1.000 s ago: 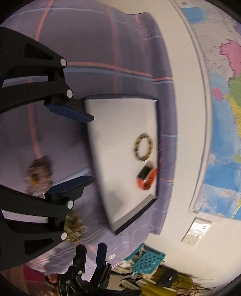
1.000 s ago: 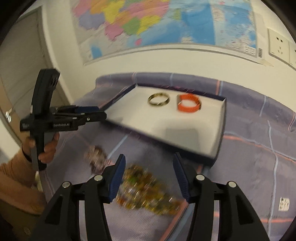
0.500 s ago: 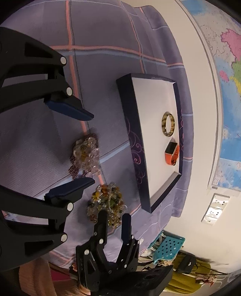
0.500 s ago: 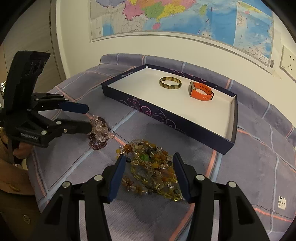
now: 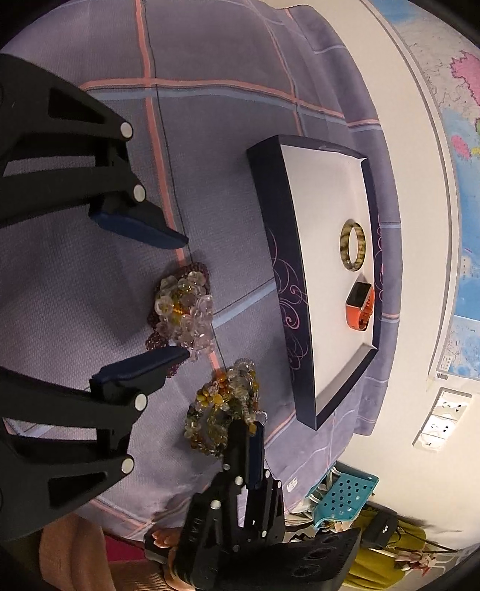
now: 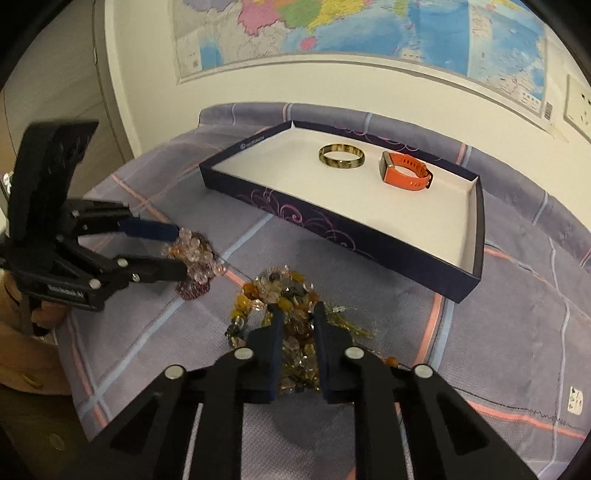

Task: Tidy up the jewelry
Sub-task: 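Close the right tool on the amber-and-green beaded necklace, then lift the beaded necklace high with the right tool so it dangles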

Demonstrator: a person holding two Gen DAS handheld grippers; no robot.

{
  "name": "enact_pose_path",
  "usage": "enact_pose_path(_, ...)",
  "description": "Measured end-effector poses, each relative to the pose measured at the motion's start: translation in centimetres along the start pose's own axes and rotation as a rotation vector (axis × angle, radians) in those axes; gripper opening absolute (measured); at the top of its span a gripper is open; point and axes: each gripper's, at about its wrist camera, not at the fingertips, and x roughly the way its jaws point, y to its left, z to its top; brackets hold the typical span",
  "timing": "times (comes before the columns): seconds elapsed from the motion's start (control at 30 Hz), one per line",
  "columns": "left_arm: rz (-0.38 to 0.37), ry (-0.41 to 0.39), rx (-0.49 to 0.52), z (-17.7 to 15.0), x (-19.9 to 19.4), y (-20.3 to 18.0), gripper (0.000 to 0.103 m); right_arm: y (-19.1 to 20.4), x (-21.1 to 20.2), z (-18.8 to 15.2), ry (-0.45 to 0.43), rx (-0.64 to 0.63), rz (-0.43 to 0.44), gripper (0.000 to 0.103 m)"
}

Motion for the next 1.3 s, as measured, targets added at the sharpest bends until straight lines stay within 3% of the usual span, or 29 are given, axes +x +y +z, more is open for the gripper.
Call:
enact_pose_path(0.27,-0.019,0.0,-0.009,0.1,-0.2,0.1,0.036,-1.2,-1.7,0.3,-0.051,0.074,0.06,0.003)
enact_pose_path(0.5,-0.038,-0.017,-0.032,0.4,-0.7,0.7,0.025,-2.7,-4.5,1.7,-0.148,0.148,0.118,0.003)
enact_pose_path(0.8,-0.047,-0.052,-0.046,0.6,-2.0,1.4,0.012,-3.5,-7.8,3.7,-0.255,0.167,0.105,0.003)
enact_pose_path(0.9,-0.052,-0.053,-0.046,0.6,-2.2,1.6,0.013,-3.6,-9.0,4.1,-0.289,0.165,0.095,0.003)
enact_pose_path(1.03,-0.026,-0.053,-0.015,0.4,-2.1,1.3,0.045,-3.8,-10.3,4.5,-0.321,0.159,0.08,0.003)
enact_pose_path(1.13,-0.016,-0.05,0.024,0.4,-1.7,0.6,0.051,-4.1,-10.7,4.8,-0.33,0.159,0.081,0.003)
enact_pose_path(1.2,-0.011,-0.045,0.037,0.5,-1.3,0.3,0.049,-4.2,-10.5,4.9,-0.326,0.161,0.079,0.003)
enact_pose_path(1.3,-0.016,-0.022,0.035,0.9,-0.4,0.4,0.037,-4.3,-10.2,4.8,-0.314,0.167,0.082,0.003)
